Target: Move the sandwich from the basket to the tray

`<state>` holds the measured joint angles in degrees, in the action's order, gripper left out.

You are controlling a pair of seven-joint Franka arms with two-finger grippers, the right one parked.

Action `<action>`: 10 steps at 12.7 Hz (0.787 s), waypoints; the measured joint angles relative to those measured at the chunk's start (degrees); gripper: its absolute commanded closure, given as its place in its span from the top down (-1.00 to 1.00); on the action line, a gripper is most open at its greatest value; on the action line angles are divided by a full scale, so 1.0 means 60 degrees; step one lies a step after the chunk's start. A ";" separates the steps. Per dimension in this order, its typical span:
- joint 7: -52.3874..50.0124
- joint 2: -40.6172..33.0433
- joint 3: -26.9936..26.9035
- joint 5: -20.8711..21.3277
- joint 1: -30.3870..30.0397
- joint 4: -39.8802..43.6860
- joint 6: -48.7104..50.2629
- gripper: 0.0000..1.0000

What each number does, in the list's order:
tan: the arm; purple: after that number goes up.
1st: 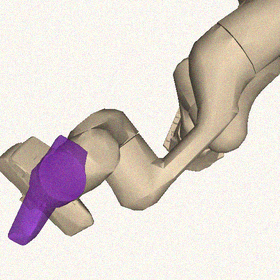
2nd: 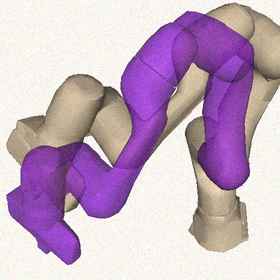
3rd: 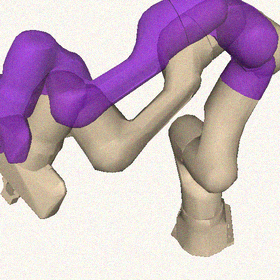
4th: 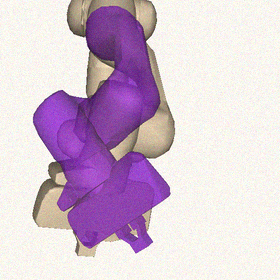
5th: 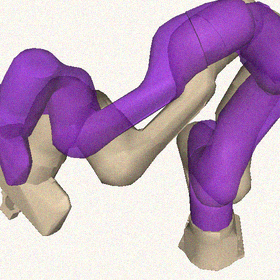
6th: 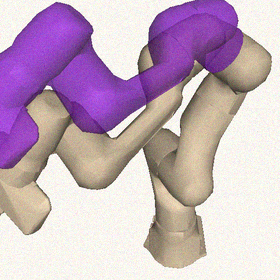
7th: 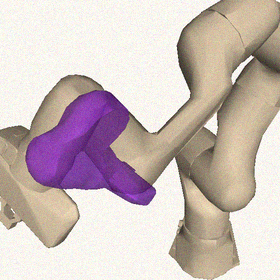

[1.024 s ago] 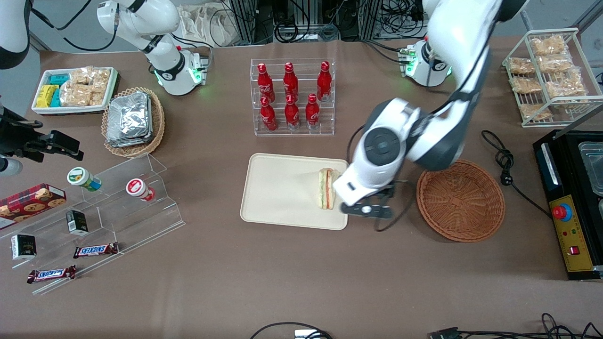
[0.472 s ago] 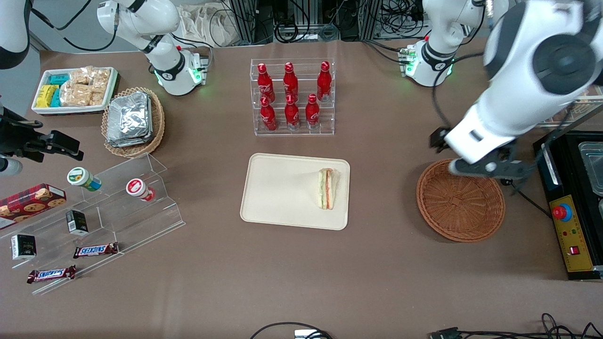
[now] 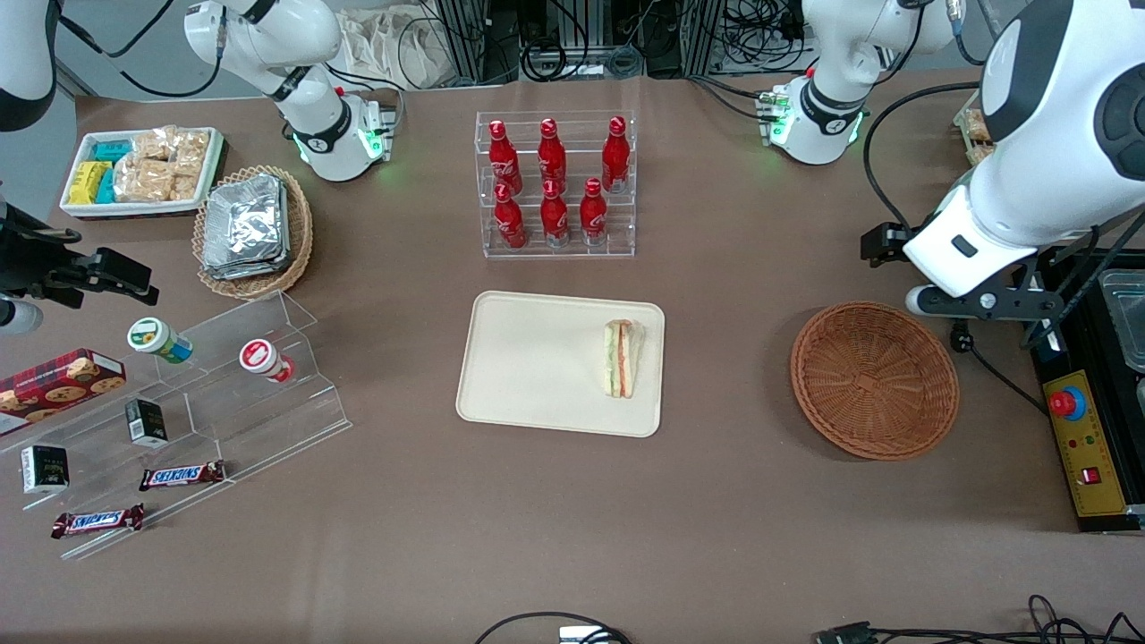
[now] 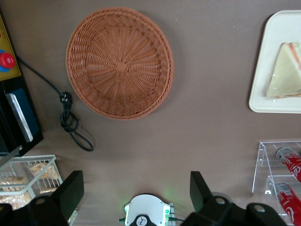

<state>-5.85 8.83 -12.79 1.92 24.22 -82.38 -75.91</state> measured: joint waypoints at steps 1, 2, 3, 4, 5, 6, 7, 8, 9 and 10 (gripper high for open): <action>0.0010 -0.0162 -0.0090 0.0000 -0.0001 -0.0254 -0.0002 1.00; 0.0017 -0.0320 -0.0148 0.0004 -0.0002 -0.0462 -0.0016 1.00; 0.0018 -0.0453 -0.0177 0.0028 -0.0002 -0.0620 -0.0040 1.00; 0.0018 -0.0550 -0.0184 0.0050 -0.0002 -0.0717 -0.0069 1.00; 0.0018 -0.0608 -0.0182 0.0053 -0.0002 -0.0768 -0.0082 1.00; 0.0018 -0.0638 -0.0181 0.0068 -0.0016 -0.0785 -0.0095 1.00; 0.0018 -0.0656 -0.0091 0.0098 -0.0181 -0.0791 -0.0100 1.00; 0.0040 -0.0675 0.0313 0.0115 -0.0739 -0.0794 -0.0110 1.00; 0.0157 -0.0696 0.0927 0.0120 -0.1537 -0.0795 -0.0131 1.00; 0.0339 -0.0715 0.1520 0.0121 -0.2325 -0.0797 -0.0159 1.00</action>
<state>-3.81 4.54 -3.67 2.65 10.27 -87.16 -76.87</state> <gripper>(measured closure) 0.000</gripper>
